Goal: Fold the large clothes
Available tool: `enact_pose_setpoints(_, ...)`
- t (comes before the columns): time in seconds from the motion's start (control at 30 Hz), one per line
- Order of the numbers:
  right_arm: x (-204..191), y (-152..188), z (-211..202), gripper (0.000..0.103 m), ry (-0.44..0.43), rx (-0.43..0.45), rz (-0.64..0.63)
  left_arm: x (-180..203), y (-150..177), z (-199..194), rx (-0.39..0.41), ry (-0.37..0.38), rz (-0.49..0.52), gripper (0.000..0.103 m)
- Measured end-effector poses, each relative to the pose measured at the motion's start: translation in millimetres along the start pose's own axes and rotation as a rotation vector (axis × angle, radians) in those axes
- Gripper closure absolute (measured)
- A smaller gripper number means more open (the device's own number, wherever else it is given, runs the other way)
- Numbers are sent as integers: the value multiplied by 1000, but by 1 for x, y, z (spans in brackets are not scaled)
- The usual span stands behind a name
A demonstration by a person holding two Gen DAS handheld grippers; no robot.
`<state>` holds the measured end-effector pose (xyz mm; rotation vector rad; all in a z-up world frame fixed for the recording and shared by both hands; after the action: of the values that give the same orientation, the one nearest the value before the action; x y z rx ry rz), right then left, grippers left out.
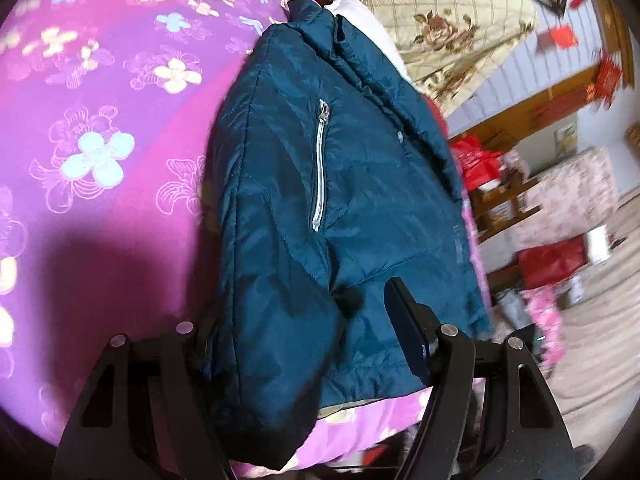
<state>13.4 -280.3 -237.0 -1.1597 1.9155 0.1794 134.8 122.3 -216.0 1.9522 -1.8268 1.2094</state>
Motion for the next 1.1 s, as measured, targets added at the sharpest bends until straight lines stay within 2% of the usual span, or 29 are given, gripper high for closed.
enact_pose_setpoints(0.1, 3, 0, -3, 54, -6, 8, 3, 9, 6, 5, 11, -91, 70, 34)
enact_pose_setpoints(0.37, 9, -4, -6, 54, -28, 61, 48, 20, 9, 18, 25, -181, 114, 32)
enact_pose_setpoints(0.43, 8, -4, -6, 54, -18, 62, 46, 18, 9, 19, 26, -220, 83, 56)
enact_pose_setpoints(0.47, 7, -4, -7, 57, -4, 62, 43, 15, 9, 21, 8, -239, 66, 76)
enact_pose_setpoints(0.5, 8, -4, -7, 61, 28, 59, 38, 13, 8, 21, -9, -245, 52, 79)
enact_pose_setpoints(0.53, 8, -4, -7, 71, 59, 55, 31, 13, 7, 19, -15, -245, 40, 81)
enact_pose_setpoints(0.57, 8, -4, -8, 75, 77, 51, 26, 13, 5, 15, -15, -253, 38, 84)
enact_pose_setpoints(0.67, 6, -7, -19, 83, 56, 74, 36, 24, -1, -4, 21, -262, 64, 87)
enact_pose_setpoints(0.9, -31, -6, -71, 88, -16, 127, -53, 70, -11, -70, 150, -212, 136, 89)
enact_pose_setpoints(1.1, -73, 17, -123, 88, -55, 155, -183, 103, 12, -127, 226, -191, 212, 89)
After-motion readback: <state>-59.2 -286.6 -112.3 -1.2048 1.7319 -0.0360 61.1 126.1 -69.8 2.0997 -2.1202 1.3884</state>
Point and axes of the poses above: each gripper's, at about its wrist camera, not at the fingertips, and z roughly the way its jaws point, x to its right, y to its underside, the point moved 6 cm from there along z, roughly the way its jaws point
